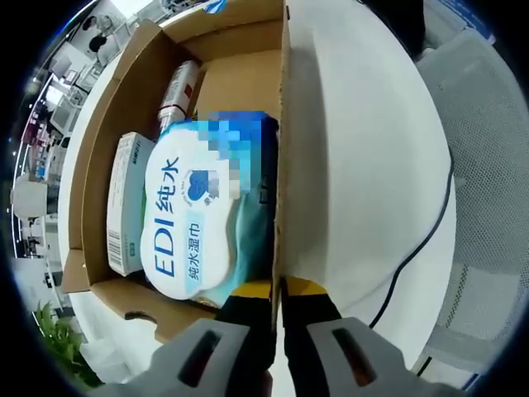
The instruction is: Operate the shoe box by opening the lid, removing the specified soft item, and placing it in the target area until the item is outside and the box remains undamaged.
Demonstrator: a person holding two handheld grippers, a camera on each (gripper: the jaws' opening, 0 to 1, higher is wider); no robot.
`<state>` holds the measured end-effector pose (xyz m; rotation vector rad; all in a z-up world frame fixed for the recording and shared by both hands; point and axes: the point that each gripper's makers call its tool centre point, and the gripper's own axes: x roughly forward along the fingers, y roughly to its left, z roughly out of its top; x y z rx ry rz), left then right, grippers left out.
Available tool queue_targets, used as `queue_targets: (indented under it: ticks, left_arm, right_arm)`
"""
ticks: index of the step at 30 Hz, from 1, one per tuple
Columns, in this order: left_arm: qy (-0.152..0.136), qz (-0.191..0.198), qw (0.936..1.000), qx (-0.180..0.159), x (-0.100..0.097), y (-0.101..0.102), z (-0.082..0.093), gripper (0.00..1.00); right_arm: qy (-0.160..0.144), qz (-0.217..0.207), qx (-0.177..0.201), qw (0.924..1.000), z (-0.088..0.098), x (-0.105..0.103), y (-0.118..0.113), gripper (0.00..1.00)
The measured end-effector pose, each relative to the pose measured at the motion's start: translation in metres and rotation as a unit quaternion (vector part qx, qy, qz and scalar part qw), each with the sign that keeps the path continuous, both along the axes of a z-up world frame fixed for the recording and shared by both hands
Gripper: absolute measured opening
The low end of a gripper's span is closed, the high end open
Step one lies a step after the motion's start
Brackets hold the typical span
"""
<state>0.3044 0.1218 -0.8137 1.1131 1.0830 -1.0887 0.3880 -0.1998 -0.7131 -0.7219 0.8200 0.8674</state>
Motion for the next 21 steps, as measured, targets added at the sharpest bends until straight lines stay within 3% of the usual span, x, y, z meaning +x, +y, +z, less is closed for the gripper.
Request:
queue_targets:
  ticks: [8,10,13,19,21]
  left_arm:
    - [0.0,-0.002,1.0,-0.001,-0.001,0.0,0.001,0.01]
    - [-0.001,0.0,1.0,-0.003,-0.001,-0.001,0.001,0.01]
    - [-0.005,0.001,1.0,-0.003,0.0,-0.001,0.001,0.01]
    - [-0.005,0.0,1.0,-0.004,0.0,-0.002,0.002,0.01]
    - [-0.006,0.0,1.0,-0.004,0.0,-0.002,0.003,0.01]
  right_arm:
    - [-0.041,-0.038,0.022,0.9982,0.026,-0.009,0.004,0.64]
    - [-0.057,-0.041,0.049,0.9963,0.038,-0.01,0.01,0.62]
    - [-0.056,-0.063,0.079,0.9933,0.048,-0.012,0.016,0.66]
    - [-0.067,-0.074,0.079,0.9919,0.053,-0.018,0.031,0.61]
    - [-0.088,-0.08,0.049,0.9917,0.053,-0.016,0.027,0.51]
